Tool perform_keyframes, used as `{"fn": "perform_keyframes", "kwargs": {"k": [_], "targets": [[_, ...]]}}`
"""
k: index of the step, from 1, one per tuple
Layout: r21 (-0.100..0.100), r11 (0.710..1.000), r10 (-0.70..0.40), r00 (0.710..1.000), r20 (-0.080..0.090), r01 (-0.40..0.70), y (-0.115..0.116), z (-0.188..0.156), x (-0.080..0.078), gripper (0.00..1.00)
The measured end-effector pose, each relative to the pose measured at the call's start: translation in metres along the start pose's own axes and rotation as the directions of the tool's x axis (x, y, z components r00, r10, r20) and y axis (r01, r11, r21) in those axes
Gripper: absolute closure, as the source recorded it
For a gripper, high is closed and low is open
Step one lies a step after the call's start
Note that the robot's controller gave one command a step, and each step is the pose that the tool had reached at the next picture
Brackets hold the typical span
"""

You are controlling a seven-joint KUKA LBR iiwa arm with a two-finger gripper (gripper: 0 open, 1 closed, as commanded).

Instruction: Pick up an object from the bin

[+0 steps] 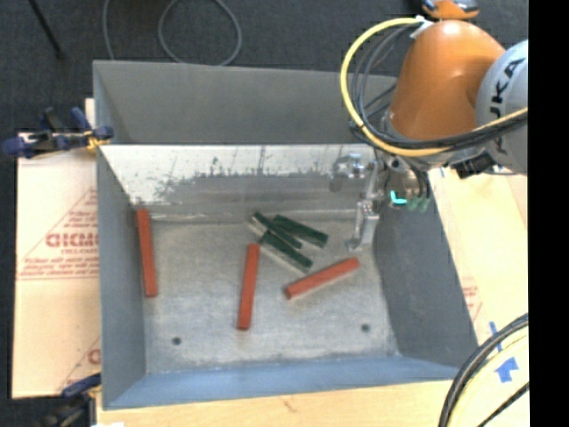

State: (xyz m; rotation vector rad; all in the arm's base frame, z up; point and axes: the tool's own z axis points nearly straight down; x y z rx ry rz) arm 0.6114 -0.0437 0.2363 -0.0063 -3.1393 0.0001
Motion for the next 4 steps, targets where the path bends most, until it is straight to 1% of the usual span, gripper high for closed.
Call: {"fn": "perform_keyframes", "kwargs": {"k": [1, 2, 3, 4], "targets": [[0.001, 0.998, -0.067, 0.998, -0.003, 0.067, 0.012, 0.103, 0.031, 0.00], [0.002, 0.995, -0.099, 0.995, 0.014, 0.099, -0.003, 0.166, 0.023, 0.00], [0.002, 0.995, -0.102, 0.995, 0.010, 0.102, -0.003, 0.165, 0.024, 1.00], [0.000, 0.998, -0.069, 0.998, 0.014, 0.069, 0.005, 0.035, 0.055, 1.00]]}}
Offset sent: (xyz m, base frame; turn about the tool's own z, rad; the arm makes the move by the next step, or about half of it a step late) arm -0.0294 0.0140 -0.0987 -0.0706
